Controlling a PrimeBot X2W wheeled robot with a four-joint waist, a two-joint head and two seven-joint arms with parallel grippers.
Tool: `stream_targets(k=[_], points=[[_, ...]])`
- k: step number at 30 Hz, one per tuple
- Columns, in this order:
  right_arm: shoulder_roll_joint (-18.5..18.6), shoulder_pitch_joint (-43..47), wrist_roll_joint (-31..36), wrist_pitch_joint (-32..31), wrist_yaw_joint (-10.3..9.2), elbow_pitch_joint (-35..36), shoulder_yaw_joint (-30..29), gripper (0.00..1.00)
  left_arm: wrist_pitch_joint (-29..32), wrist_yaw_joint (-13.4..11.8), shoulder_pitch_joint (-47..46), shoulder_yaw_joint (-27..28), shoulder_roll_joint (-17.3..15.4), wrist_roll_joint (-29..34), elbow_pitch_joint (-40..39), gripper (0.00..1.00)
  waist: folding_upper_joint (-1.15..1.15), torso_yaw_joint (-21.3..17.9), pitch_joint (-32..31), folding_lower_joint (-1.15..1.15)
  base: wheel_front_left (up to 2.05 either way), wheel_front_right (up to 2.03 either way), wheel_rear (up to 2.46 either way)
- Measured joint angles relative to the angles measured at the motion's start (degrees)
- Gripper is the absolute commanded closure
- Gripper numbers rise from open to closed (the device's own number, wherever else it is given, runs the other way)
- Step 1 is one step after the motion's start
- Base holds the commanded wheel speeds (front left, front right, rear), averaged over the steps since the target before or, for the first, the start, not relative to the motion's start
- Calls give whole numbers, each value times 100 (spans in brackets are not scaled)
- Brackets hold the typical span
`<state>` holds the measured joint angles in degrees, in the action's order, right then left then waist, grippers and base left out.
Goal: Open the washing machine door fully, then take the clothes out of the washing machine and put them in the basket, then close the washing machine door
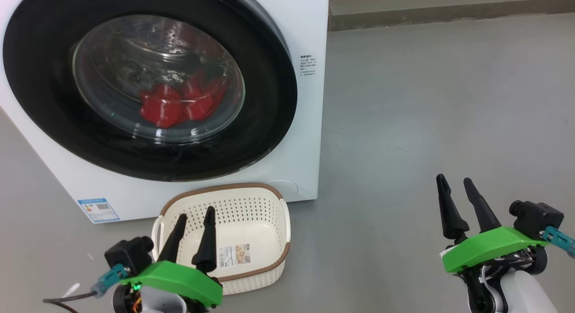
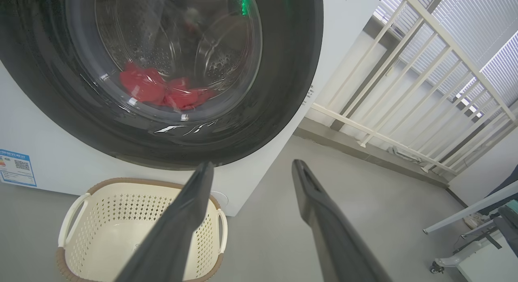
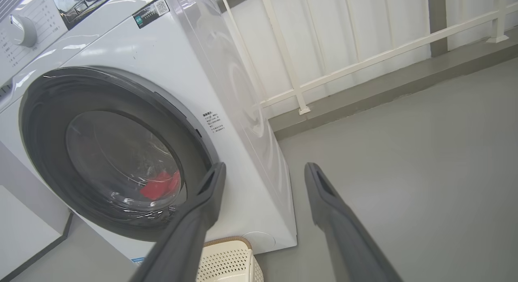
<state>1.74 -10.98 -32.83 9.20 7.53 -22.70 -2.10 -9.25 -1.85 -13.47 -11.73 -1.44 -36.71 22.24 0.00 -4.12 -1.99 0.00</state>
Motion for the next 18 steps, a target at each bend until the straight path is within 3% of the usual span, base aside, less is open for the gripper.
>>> stream_targets(k=[18], points=[[33,-290,1065,298,0,-75,114,0,-281,-232,-230,-179,-13,1053,-11,0,0,-36,-10,0,0,0,0]])
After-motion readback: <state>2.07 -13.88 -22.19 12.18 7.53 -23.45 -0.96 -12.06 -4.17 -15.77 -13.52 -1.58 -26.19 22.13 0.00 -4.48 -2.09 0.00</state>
